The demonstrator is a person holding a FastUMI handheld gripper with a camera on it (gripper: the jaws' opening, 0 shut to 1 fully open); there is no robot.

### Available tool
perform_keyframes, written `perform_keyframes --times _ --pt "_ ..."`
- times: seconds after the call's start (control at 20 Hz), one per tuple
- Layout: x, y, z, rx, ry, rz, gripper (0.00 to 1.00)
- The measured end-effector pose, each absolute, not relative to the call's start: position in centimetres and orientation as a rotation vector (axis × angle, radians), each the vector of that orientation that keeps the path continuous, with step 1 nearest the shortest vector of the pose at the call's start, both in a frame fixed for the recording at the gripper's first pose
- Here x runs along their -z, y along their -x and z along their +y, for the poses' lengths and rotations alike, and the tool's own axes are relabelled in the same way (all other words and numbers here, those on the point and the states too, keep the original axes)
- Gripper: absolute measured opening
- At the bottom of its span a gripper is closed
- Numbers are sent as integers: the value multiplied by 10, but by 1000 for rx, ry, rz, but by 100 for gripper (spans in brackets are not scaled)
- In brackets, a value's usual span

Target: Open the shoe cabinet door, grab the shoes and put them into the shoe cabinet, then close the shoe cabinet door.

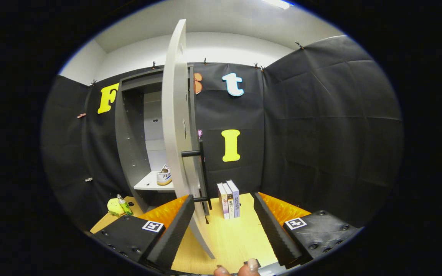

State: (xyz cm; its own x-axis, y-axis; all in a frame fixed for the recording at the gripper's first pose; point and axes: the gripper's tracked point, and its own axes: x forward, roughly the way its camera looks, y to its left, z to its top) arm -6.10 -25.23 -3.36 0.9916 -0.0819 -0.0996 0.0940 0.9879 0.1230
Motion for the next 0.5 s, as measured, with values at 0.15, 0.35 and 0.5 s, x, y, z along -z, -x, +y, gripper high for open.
perform_keyframes --times 0.15,0.35,0.5 --pt "35 51 -249 61 -132 100 98" --pt "36 43 -246 47 -141 100 98" --pt "36 43 -240 58 -142 97 98"
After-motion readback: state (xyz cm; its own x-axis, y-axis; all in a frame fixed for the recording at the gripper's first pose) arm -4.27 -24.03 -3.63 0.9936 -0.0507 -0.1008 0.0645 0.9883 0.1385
